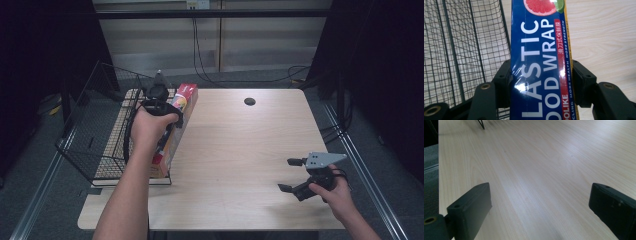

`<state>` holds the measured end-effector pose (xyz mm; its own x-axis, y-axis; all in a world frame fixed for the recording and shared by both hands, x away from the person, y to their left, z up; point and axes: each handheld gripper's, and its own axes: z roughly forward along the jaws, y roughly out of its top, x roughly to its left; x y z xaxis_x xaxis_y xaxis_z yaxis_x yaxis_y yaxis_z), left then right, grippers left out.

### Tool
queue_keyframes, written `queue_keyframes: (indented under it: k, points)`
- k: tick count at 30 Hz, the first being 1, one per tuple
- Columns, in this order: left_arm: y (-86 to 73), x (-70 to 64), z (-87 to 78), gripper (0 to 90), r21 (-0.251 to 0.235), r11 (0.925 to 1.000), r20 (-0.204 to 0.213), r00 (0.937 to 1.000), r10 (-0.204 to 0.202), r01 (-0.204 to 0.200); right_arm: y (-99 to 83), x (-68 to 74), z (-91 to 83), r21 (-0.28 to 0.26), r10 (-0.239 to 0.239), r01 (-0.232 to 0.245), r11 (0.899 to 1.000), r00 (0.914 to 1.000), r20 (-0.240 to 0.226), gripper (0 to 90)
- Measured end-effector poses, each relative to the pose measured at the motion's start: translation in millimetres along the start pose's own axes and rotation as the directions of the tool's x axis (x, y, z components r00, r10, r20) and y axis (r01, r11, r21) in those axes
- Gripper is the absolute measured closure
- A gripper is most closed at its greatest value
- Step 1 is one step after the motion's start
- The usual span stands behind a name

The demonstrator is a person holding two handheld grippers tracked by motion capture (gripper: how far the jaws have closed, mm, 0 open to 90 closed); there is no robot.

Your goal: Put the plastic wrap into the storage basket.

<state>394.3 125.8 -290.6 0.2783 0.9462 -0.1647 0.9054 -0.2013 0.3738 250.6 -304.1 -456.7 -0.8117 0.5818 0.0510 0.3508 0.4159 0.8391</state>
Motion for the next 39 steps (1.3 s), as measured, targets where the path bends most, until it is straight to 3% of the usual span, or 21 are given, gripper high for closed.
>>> queue_keyframes:
  k: [22, 39]
  points:
    - [-1.1, 35.8, -38.0, 44.5, -0.03, 0.9978, -0.056, 0.9966, -0.06, 0.058, 0.0, -0.5, 2.1, 0.002, -0.001, 0.001, 1.0, 1.0, -0.007, 4.2]
    - [-1.6, 54.7, -57.8, 44.5, -0.038, 0.9944, -0.08, 0.9916, -0.101, 0.099, 0.1, -0.3, 2.7, 0.0, -0.002, 0.002, 1.0, 1.0, -0.004, 4.2]
